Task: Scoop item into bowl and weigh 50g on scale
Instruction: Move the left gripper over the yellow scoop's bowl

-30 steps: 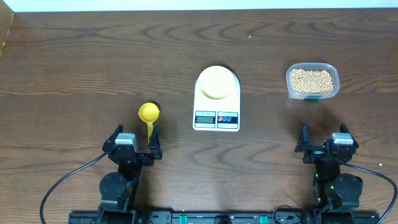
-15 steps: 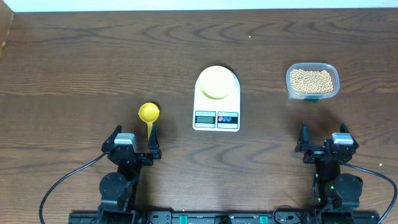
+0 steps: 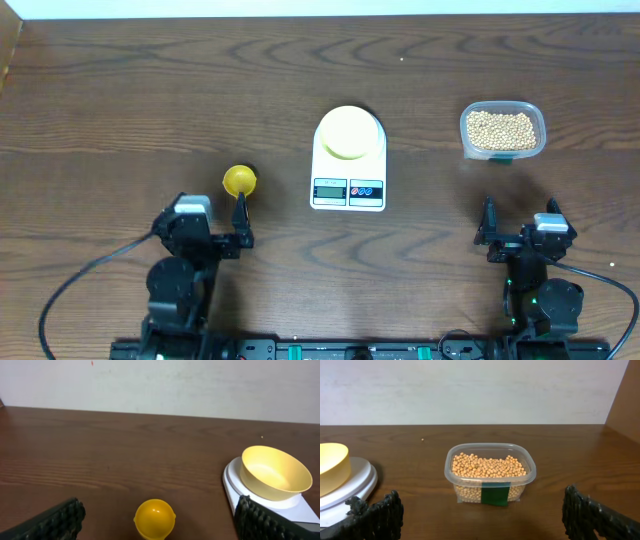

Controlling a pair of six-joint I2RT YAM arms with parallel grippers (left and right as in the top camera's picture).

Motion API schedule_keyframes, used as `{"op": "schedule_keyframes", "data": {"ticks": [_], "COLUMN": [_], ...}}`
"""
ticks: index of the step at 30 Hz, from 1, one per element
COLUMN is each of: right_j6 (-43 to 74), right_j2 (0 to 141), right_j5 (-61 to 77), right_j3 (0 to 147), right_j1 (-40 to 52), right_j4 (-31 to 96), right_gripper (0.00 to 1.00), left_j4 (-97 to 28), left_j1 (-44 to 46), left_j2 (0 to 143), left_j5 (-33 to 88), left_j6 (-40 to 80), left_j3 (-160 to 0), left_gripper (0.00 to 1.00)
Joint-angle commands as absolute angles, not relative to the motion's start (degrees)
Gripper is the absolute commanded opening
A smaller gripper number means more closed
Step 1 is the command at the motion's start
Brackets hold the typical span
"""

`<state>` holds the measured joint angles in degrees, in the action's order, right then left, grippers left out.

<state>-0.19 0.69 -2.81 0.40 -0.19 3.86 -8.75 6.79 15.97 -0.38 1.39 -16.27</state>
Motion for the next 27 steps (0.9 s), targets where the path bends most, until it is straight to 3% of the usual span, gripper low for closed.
{"op": "schedule_keyframes", "data": {"ticks": [1,10,27], "right_j6": [0.8,0.8,0.8], "right_j2": [0.3,0.3,0.3], "right_j5": [-3.29,-3.27,-3.27], "right_j3": [0.32,0.32,0.32], "right_j1": [0.21,0.21,0.21], "right_j4": [4.05,4.05,4.05], "right_gripper": [0.99,0.99,0.99], "left_j4": [-9.98,-18.92,-53.91], "left_j1": [6.66,6.66,2.17], "left_j2": [21.93,35.81,59.83], "left_j5": [-1.13,-1.13,-0.4], "left_j6": [0.4,0.01,4.69], "left_j3": [-21.1,-34.68,-69.82], "left_gripper": [0.98,0.98,0.97]}}
